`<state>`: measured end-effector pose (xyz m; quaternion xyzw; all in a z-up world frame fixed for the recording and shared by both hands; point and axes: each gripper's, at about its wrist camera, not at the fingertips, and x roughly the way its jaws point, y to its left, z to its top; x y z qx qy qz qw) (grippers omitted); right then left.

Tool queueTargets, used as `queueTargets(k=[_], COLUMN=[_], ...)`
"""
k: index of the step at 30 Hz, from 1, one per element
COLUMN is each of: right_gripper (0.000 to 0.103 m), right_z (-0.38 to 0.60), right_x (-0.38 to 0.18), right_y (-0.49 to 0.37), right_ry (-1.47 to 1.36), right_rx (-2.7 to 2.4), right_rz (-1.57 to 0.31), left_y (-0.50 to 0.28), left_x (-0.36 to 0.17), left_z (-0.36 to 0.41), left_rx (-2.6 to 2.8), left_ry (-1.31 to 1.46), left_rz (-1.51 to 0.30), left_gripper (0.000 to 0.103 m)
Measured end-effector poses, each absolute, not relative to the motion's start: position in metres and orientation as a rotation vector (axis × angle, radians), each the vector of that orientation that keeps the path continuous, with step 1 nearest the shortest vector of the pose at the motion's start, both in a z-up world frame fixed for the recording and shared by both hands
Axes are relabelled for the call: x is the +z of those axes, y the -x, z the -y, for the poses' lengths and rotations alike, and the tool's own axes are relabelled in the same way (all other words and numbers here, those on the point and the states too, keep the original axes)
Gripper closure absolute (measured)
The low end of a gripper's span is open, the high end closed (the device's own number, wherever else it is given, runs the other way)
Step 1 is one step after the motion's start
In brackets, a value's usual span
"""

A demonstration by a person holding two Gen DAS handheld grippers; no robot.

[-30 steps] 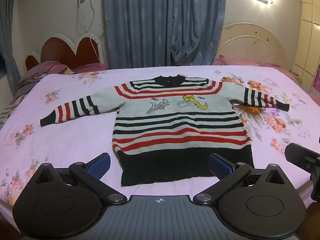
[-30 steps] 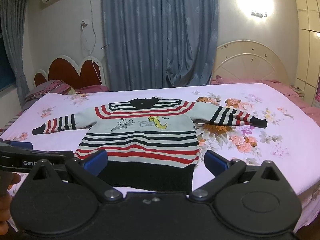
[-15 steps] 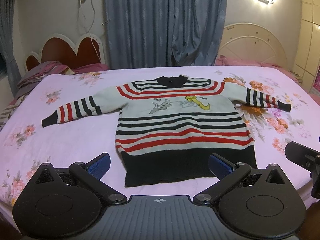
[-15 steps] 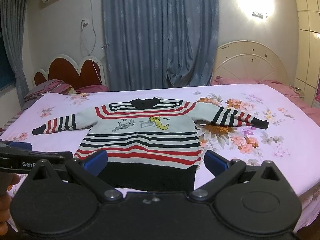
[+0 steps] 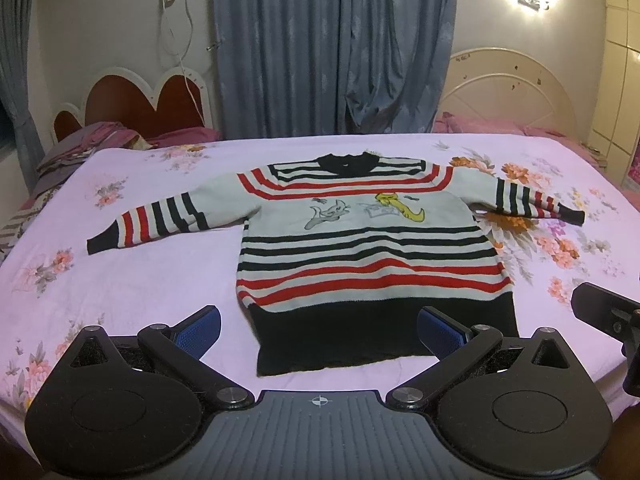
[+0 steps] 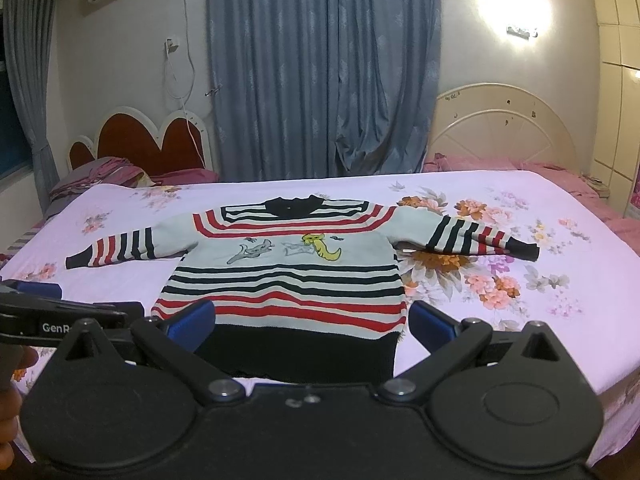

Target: Fold small clothes

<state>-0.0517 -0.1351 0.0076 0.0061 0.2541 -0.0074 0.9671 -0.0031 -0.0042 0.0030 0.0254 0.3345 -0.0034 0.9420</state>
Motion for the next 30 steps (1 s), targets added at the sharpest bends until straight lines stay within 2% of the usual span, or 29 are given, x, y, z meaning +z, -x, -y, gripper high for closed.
queueTargets(k=[30], right_gripper=[0.001], right_z=[0.1343], right_x=[0.0048], right_y=[0.0488], right_ry=[-0.014], right_rx=[-0.016], right_rz=[-0.518], left_y=[-0.0002], left_x=[0.0059], left_z=[-0.0028], left_rx=[-0.002], left_ry=[-0.05], left_rz=[-0.686], left_gripper=[0.0])
